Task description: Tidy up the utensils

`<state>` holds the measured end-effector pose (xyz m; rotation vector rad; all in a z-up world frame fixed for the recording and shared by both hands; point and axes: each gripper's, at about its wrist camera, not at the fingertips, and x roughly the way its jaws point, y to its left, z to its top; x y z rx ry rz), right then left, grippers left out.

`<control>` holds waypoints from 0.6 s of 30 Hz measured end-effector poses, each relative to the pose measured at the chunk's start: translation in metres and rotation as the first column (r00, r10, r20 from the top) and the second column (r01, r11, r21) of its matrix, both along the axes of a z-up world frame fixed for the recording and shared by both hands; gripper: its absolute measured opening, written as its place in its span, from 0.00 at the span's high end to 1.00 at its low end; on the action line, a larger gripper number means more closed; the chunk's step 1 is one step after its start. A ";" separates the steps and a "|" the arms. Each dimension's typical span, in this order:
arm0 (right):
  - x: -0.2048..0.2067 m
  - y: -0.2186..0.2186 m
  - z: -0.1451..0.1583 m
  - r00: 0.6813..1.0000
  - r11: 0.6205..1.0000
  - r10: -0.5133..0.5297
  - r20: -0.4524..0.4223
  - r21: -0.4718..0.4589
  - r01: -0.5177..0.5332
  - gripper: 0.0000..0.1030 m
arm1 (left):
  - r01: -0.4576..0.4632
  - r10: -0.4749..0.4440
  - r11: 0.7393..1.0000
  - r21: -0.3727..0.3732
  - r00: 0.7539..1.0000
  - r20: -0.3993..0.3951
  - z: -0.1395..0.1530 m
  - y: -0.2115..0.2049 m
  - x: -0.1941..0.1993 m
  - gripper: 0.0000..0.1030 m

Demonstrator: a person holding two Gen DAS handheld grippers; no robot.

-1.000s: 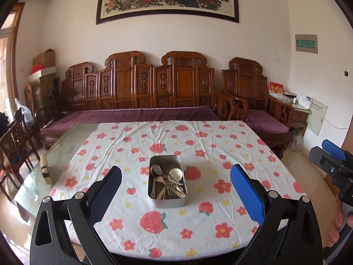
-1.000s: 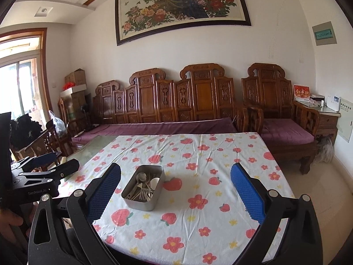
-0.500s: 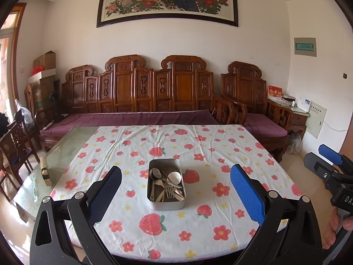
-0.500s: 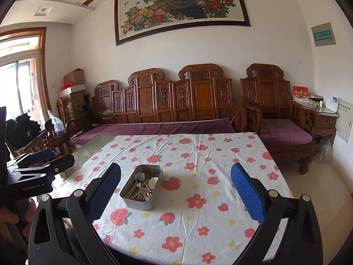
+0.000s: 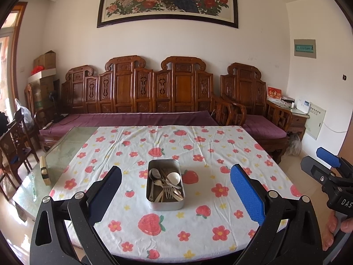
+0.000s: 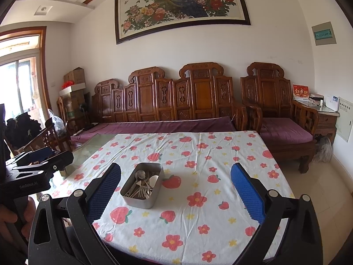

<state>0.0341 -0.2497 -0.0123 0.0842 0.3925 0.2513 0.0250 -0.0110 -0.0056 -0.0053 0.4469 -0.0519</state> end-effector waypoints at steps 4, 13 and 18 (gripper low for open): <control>0.000 0.001 0.000 1.000 1.000 -0.001 -0.001 0.000 0.001 0.03 | -0.001 0.001 1.000 0.000 1.000 0.001 0.000 0.000 0.000 0.08; 0.001 0.002 -0.002 1.000 1.000 -0.001 -0.004 -0.001 0.001 0.03 | -0.002 0.002 1.000 -0.002 1.000 0.003 0.004 0.000 0.000 0.08; 0.001 0.004 -0.002 1.000 1.000 0.000 -0.005 -0.001 0.000 0.03 | -0.002 0.002 1.000 -0.002 1.000 0.004 0.004 -0.001 0.000 0.08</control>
